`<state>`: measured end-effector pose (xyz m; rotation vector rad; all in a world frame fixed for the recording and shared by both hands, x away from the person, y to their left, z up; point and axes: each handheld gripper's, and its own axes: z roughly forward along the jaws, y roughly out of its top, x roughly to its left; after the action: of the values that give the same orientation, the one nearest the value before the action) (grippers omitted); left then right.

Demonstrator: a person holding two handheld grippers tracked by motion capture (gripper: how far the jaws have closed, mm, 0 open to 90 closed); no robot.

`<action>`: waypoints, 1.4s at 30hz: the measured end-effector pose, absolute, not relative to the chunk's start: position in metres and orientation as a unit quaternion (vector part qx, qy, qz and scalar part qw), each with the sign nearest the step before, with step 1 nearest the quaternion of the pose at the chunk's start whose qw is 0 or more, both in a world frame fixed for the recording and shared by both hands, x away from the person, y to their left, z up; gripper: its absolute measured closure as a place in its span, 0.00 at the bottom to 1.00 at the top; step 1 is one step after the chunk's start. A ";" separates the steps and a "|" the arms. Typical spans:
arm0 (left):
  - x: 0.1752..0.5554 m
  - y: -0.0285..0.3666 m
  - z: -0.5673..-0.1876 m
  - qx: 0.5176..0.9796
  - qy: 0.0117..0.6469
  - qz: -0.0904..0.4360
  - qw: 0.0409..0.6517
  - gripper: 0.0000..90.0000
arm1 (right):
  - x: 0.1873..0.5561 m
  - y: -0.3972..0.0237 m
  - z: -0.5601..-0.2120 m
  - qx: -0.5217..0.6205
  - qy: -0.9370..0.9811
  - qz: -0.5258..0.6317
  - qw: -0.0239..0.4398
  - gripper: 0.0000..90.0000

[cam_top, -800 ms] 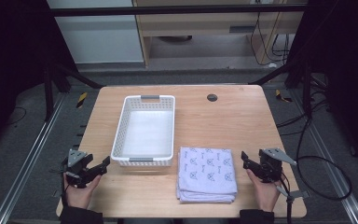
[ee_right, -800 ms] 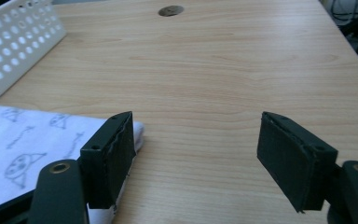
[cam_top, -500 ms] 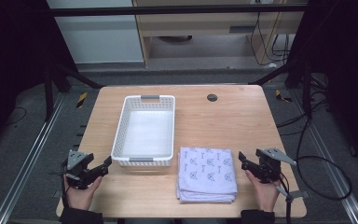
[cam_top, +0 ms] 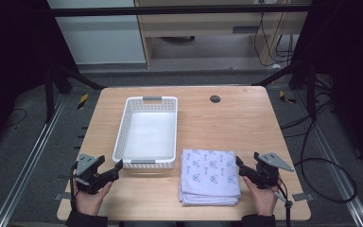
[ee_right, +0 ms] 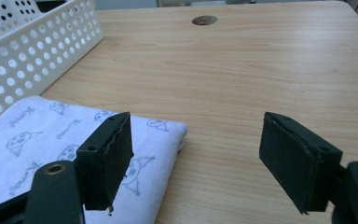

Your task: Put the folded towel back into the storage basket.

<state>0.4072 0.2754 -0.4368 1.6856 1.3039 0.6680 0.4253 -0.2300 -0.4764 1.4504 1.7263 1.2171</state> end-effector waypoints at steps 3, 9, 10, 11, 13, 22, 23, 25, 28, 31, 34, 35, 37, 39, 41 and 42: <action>0.405 0.268 -0.436 0.685 0.515 0.269 0.440 0.29 | 0.427 -0.230 -0.475 0.542 0.645 0.459 0.280 0.29; 0.403 0.254 -0.435 0.696 0.502 0.263 0.441 0.29 | 0.429 -0.230 -0.471 0.542 0.645 0.466 0.271 0.28; 0.403 0.254 -0.435 0.696 0.502 0.263 0.441 0.29 | 0.429 -0.230 -0.471 0.542 0.645 0.466 0.271 0.28; 0.403 0.252 -0.434 0.697 0.499 0.263 0.443 0.29 | 0.429 -0.230 -0.469 0.541 0.644 0.468 0.271 0.28; 0.402 0.246 -0.433 0.701 0.493 0.261 0.445 0.29 | 0.431 -0.230 -0.463 0.537 0.643 0.474 0.271 0.29; 0.398 0.232 -0.429 0.710 0.476 0.257 0.451 0.31 | 0.435 -0.230 -0.443 0.528 0.639 0.491 0.269 0.29; 0.397 0.228 -0.427 0.714 0.469 0.258 0.451 0.32 | 0.436 -0.229 -0.442 0.527 0.639 0.493 0.267 0.29; 0.396 0.223 -0.426 0.717 0.465 0.258 0.451 0.32 | 0.437 -0.229 -0.440 0.525 0.641 0.494 0.262 0.29; 0.394 0.216 -0.425 0.722 0.459 0.253 0.452 0.33 | 0.439 -0.229 -0.437 0.523 0.644 0.496 0.255 0.29; 0.393 0.208 -0.425 0.729 0.452 0.248 0.451 0.33 | 0.440 -0.228 -0.435 0.518 0.647 0.498 0.254 0.29; 0.392 0.202 -0.425 0.732 0.449 0.244 0.451 0.33 | 0.441 -0.227 -0.434 0.515 0.650 0.498 0.254 0.29; 0.391 0.195 -0.426 0.737 0.445 0.239 0.450 0.33 | 0.442 -0.226 -0.435 0.513 0.655 0.495 0.251 0.30; 0.390 0.189 -0.428 0.742 0.440 0.235 0.447 0.33 | 0.442 -0.225 -0.436 0.511 0.659 0.493 0.248 0.30; 0.390 0.184 -0.429 0.745 0.438 0.232 0.447 0.33 | 0.443 -0.224 -0.437 0.509 0.662 0.491 0.248 0.30; 0.389 0.179 -0.431 0.751 0.432 0.228 0.444 0.33 | 0.443 -0.223 -0.438 0.507 0.666 0.489 0.246 0.30; 0.389 0.176 -0.432 0.754 0.429 0.227 0.442 0.34 | 0.444 -0.223 -0.439 0.506 0.669 0.486 0.246 0.30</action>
<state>0.3892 0.1756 -0.4317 1.8717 1.0656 0.5637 0.4437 -0.2227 -0.4389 1.3800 1.8240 1.3270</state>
